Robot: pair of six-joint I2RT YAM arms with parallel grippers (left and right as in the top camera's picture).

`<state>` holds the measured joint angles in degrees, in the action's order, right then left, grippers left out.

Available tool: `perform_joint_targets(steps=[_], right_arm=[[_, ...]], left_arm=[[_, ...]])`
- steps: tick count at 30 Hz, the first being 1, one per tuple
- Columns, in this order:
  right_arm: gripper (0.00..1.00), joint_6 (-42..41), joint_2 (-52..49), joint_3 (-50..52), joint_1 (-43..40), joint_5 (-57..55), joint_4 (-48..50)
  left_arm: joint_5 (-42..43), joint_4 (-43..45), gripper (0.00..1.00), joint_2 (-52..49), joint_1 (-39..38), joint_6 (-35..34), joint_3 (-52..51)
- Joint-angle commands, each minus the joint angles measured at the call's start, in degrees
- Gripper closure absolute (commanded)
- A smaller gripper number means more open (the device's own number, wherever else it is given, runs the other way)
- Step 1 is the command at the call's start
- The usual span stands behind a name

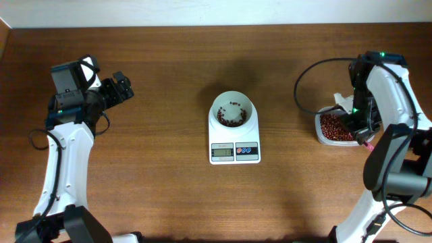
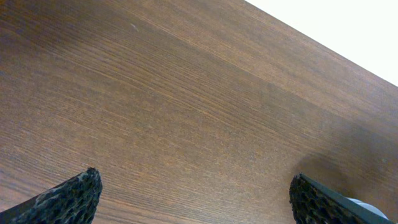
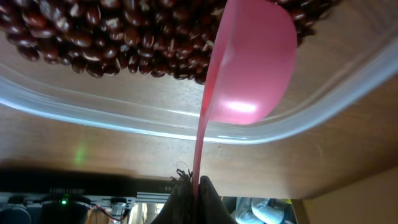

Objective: Scoop item into bowl and weigh 50g on scale

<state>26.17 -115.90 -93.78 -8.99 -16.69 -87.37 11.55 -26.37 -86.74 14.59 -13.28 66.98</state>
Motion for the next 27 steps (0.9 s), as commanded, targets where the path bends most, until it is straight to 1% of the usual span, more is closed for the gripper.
perform_joint_targets(steps=[1, 3, 7, 13, 19, 23, 27], right_arm=[[0.96, 2.16, 0.00, 1.42, -0.02, 1.38, 2.21], [0.96, 2.12, 0.00, 1.66, -0.02, 4.72, 2.36], [0.96, 4.07, 0.00, 5.16, -0.02, 4.74, 5.68], [0.96, 4.07, 0.00, 5.92, -0.07, 19.78, 10.14], [0.96, 4.09, 0.00, 5.92, -0.20, 24.72, 10.32], [0.96, 4.15, 0.00, 5.90, -3.26, 28.20, 8.02], [0.96, 7.98, 0.02, 5.90, -9.05, 37.75, 6.56]], left_arm=[[-0.44, 0.09, 0.01, -0.15, 0.22, -0.55, 0.79], [-0.44, 0.09, 0.01, -0.15, 0.20, -0.57, 0.79], [-0.44, 0.09, 0.01, -0.15, 0.20, -0.55, 0.79], [-0.44, 0.09, 0.01, -0.15, 0.22, -0.55, 0.79], [-0.44, 0.09, 0.01, -0.15, 0.20, -0.55, 0.79], [-0.44, 0.09, 0.01, -0.15, 0.20, -0.57, 0.79], [-0.44, 0.09, 0.01, -0.15, 0.20, -0.57, 0.79]])
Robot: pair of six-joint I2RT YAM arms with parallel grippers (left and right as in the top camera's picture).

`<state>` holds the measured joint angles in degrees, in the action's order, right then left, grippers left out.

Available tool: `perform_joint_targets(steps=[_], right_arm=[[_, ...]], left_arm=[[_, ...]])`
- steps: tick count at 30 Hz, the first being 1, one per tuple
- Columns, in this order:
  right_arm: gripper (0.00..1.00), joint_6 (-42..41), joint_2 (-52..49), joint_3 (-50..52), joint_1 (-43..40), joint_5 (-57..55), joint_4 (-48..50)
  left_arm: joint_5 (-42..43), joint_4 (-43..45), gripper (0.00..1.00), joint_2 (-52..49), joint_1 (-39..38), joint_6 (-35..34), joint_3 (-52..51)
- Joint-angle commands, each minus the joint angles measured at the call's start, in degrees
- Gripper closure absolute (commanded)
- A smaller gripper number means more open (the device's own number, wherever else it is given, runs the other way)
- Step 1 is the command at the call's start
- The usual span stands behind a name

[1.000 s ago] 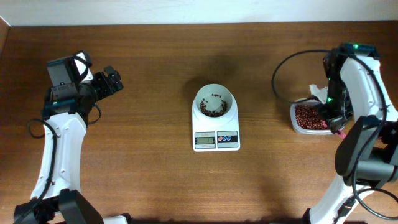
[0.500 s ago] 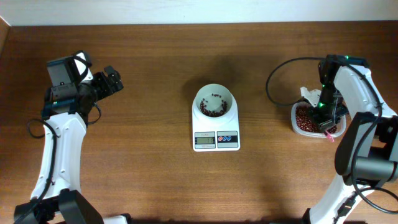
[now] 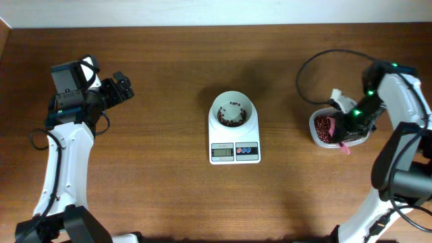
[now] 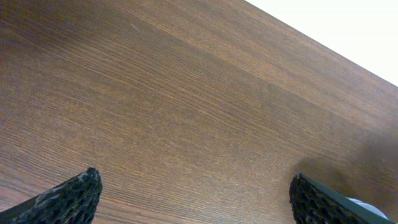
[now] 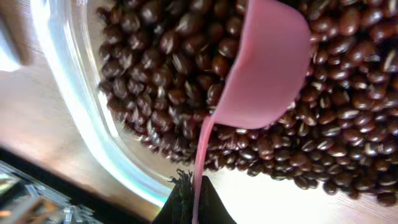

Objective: Scoop item into bowl and weigh 50g on scale
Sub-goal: 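Lift the filled scoop up out of the bean tub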

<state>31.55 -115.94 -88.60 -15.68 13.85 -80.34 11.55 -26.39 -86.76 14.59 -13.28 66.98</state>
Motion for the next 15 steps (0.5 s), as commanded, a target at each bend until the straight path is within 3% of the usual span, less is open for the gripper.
perform_joint_targets(steps=[1, 15], right_arm=[[0.96, 2.80, 0.07, 0.74, -3.82, 10.45, -0.42], [0.96, 12.63, 0.07, 0.74, -11.50, 18.34, -7.50]], left_arm=[[-0.44, 0.11, 0.01, -0.13, 0.20, -0.57, 0.79], [-0.44, 0.11, 0.01, -0.13, 0.20, -0.55, 0.79]])
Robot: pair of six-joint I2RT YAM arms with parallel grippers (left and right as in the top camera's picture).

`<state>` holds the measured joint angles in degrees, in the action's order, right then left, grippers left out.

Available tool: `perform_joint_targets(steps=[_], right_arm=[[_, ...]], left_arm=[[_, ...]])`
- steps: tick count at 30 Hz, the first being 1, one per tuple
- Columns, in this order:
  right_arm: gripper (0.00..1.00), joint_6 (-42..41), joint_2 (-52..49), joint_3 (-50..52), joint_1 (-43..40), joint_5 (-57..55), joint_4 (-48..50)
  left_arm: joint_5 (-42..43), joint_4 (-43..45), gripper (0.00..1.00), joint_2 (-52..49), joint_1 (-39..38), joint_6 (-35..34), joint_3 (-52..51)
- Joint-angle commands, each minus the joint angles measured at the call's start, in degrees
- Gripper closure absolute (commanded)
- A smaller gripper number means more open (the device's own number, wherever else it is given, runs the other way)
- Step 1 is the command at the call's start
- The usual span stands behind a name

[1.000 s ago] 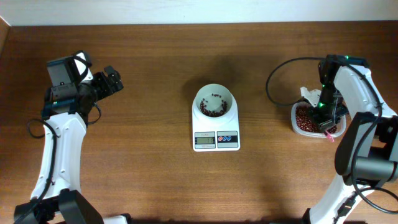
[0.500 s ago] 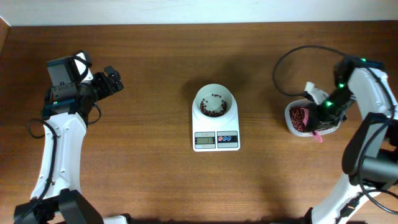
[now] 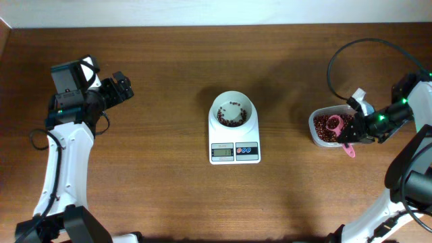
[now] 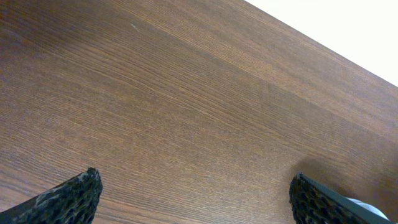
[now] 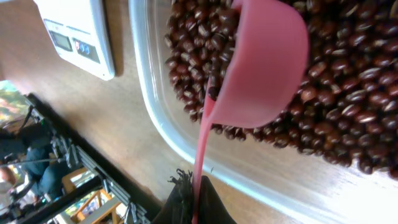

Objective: Scoop item into bowl and weigh 50g on scale
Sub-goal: 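Lift the filled scoop up out of the bean tub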

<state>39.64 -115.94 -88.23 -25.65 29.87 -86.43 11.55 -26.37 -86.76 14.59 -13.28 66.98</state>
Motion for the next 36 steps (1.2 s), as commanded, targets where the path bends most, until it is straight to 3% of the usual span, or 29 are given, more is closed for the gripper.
perform_joint_targets(steps=[1, 25, 36], right_arm=[[0.96, 6.88, 0.07, 0.37, -2.12, 3.02, -2.73], [0.96, 12.68, 0.07, 0.37, -5.22, 12.52, -4.81], [0.96, 12.66, 0.07, 0.37, -1.33, 26.12, -6.60]], left_arm=[[-0.44, 0.09, 0.01, -0.13, 0.20, -0.55, 0.79], [-0.44, 0.09, 0.01, -0.13, 0.20, -0.55, 0.79], [-0.44, 0.09, 0.01, -0.13, 0.20, -0.55, 0.79]])
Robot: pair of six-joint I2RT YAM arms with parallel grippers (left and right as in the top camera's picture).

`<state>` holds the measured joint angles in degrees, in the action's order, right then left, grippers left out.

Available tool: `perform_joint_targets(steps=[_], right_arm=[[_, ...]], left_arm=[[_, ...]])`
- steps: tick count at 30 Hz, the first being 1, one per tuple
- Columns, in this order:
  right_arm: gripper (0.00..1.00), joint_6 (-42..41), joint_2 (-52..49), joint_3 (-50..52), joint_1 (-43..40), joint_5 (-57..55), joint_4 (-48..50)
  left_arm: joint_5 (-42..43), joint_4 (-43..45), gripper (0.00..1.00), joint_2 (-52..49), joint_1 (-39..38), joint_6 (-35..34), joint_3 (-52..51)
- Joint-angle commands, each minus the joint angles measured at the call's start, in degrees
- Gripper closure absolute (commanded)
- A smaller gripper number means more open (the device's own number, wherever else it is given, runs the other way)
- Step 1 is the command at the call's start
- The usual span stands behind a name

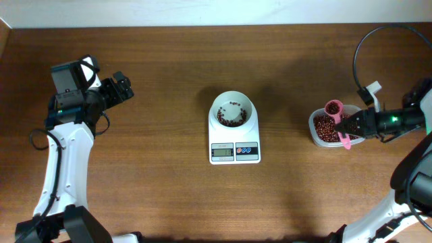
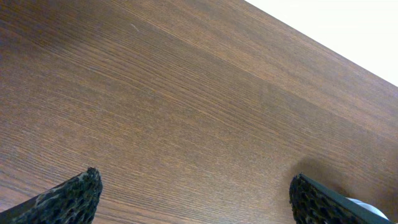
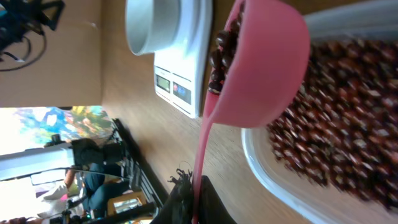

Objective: Scoop item into bowl and weigh 50g on scale
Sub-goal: 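Lift the filled scoop up out of the bean tub, then carry the filled scoop left over the white bowl on the scale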

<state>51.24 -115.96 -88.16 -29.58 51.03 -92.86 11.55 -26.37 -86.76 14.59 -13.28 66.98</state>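
A white bowl holding some red beans stands on the white scale at mid table. My right gripper is shut on the handle of a pink scoop, whose cup carries beans above the clear bean container. The right wrist view shows the scoop loaded and raised over the container, with the scale farther off. My left gripper stands open at the far left over bare wood; one dark fingertip shows low in its wrist view.
A black cable loops above the right arm at the back right. The table's pale back edge runs along the top. Bare wood lies between the scale and the container.
My right gripper has lifted the scoop out of the beans; its cup now sits loaded at the container's upper edge. The left arm has not moved.
At first the scoop hung empty beside the container's rim. Then its cup was pressed down into the beans, and a moment later it lay deeper among them. Now it is raised with beans in it. The bowl and scale stayed put.
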Motion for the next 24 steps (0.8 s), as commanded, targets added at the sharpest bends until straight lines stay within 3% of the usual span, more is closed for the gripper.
perform_joint_targets(steps=[1, 14, 15, 21, 24], right_arm=[[0.96, 1.07, 0.09, 0.31, 4.07, 5.84, -0.11], [0.96, -0.85, 0.09, 0.31, 26.27, 19.26, 6.25], [0.96, -6.62, 0.09, 0.31, 30.05, 19.26, 11.37], [0.96, -20.76, 0.09, 0.31, 38.73, 17.90, 27.04], [0.96, -27.50, 0.09, 0.31, 41.62, 8.66, 32.44]], left_arm=[[-0.44, 0.09, 0.01, -0.13, 0.20, -0.55, 0.79], [-0.44, 0.09, 0.01, -0.13, 0.20, -0.57, 0.79], [-0.44, 0.09, 0.01, -0.13, 0.20, -0.55, 0.79], [-0.44, 0.09, 0.01, -0.13, 0.20, -0.55, 0.79], [-0.44, 0.09, 0.01, -0.13, 0.20, -0.57, 0.79]])
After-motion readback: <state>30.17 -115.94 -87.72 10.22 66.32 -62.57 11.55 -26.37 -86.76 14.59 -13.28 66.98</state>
